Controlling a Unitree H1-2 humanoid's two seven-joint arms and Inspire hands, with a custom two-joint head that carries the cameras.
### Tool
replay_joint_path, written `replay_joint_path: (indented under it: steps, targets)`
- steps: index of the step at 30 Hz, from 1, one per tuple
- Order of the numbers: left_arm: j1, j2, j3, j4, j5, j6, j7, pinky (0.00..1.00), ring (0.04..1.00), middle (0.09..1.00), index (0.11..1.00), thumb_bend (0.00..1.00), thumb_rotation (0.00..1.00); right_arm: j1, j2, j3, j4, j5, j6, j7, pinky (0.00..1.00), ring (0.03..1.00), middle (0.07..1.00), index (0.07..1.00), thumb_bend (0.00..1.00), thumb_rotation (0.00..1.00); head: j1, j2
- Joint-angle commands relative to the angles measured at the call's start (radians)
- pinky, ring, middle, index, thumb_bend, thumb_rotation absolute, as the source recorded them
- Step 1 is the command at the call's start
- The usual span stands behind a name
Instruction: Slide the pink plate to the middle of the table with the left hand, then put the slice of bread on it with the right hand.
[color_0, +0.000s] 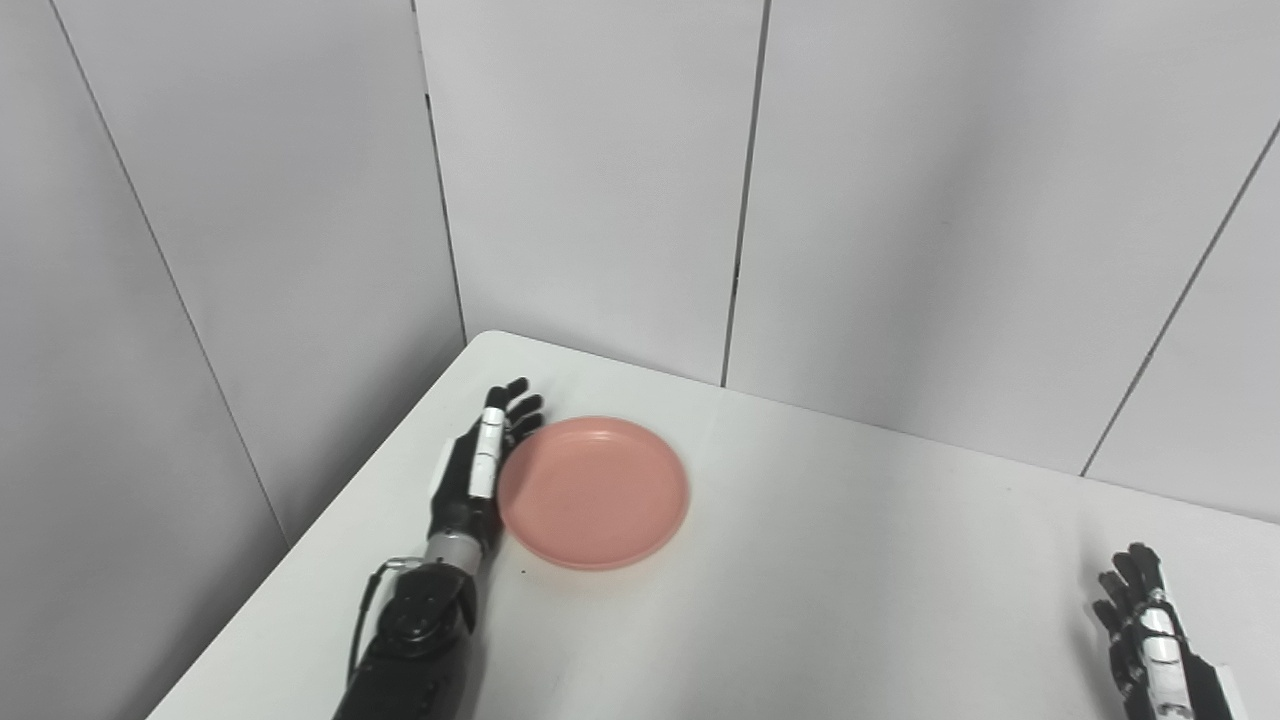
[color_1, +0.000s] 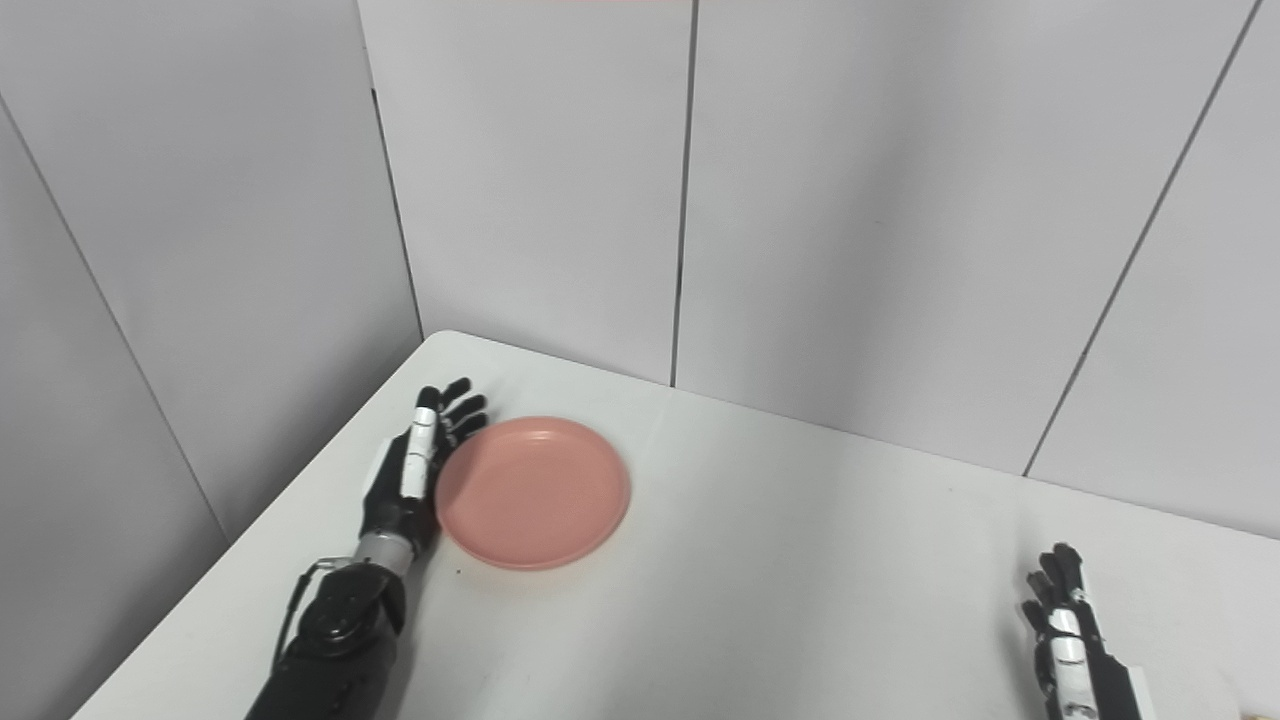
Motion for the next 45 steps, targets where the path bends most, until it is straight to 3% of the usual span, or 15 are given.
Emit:
replay_joint_path:
  steps: [1,7,15,25,31,37,40,45]
  targets:
    - [-0.027,-0.006,-0.012,-0.026,0.006,0.015,-0.012,0.86,0.851,0.839,0.821,0.89,1.0,0.002,-0.002,-0.007,0.005,0.012,-0.011,0.009,1.0,1.0,1.0,1.0,0.64,0.95,-0.005,0.002]
    - [-0.025,-0.036,-0.043,-0.05,0.002,0.045,-0.035,0.89,0.872,0.851,0.838,0.92,1.0,0.005,-0.004,-0.008,-0.007,0.018,0.002,0.01,1.0,1.0,1.0,1.0,0.64,0.94,-0.014,0.007]
    - [-0.031,-0.089,-0.055,-0.023,-0.057,0.05,-0.1,0.89,0.873,0.853,0.834,0.89,1.0,0.005,-0.008,-0.001,-0.01,0.013,-0.014,0.02,1.0,1.0,1.0,1.0,0.59,0.96,-0.014,0.007]
    - [-0.021,-0.167,-0.079,-0.001,-0.093,0.056,-0.156,0.93,0.898,0.873,0.855,0.84,1.0,-0.002,-0.023,0.005,-0.003,-0.01,-0.035,0.031,1.0,1.0,1.0,1.0,0.55,0.99,-0.064,0.031]
    - [0.001,-0.222,-0.12,0.008,-0.059,0.016,-0.158,0.96,0.905,0.885,0.875,0.83,1.0,0.005,-0.02,0.005,-0.023,-0.015,-0.021,0.024,1.0,1.0,1.0,1.0,0.55,0.96,-0.124,0.053]
    - [0.044,-0.277,-0.149,-0.034,-0.033,0.004,-0.145,1.0,0.937,0.907,0.89,0.84,1.0,0.0,-0.02,0.006,-0.002,-0.029,-0.048,0.026,1.0,1.0,1.0,1.0,0.55,0.94,-0.187,0.078]
    - [0.075,-0.302,-0.151,-0.056,-0.048,0.01,-0.155,1.0,0.948,0.921,0.902,0.83,1.0,-0.002,-0.017,0.008,0.012,-0.039,-0.066,0.024,1.0,1.0,1.0,1.0,0.62,0.92,-0.215,0.091]
    - [0.115,-0.323,-0.162,-0.082,-0.033,0.036,-0.147,1.0,0.945,0.919,0.904,0.84,1.0,0.004,0.001,0.014,-0.007,-0.069,-0.063,0.002,1.0,1.0,1.0,1.0,0.7,0.9,-0.319,0.123]
